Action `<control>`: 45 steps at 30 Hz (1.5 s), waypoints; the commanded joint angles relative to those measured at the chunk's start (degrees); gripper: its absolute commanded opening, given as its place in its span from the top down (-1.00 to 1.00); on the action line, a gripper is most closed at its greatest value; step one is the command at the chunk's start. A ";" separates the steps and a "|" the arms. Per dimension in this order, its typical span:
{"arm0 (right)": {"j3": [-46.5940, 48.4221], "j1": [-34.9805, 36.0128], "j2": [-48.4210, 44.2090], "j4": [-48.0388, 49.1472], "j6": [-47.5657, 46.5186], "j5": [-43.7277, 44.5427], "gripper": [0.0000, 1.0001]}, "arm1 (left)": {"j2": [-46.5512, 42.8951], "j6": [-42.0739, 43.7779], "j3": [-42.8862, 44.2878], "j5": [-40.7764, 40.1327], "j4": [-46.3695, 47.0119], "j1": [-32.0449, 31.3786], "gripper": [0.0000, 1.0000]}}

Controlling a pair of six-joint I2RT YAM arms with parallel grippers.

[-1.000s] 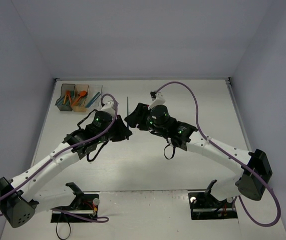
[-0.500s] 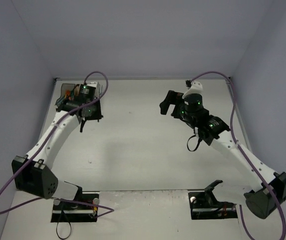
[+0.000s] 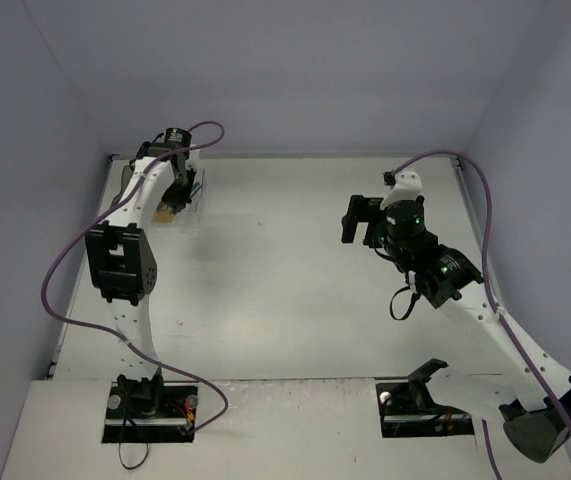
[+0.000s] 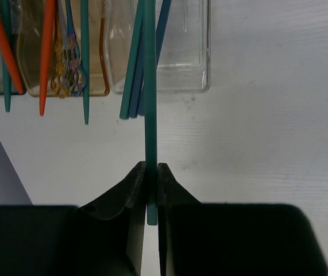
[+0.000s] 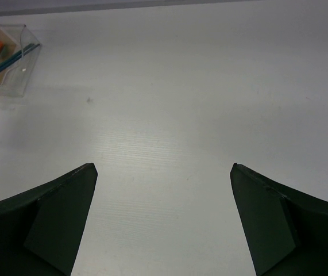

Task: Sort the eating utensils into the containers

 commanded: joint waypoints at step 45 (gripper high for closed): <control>6.47 -1.58 -15.98 -0.30 -13.68 14.93 -1.00 | -52.52 -9.12 -16.90 -15.91 1.67 2.13 -0.55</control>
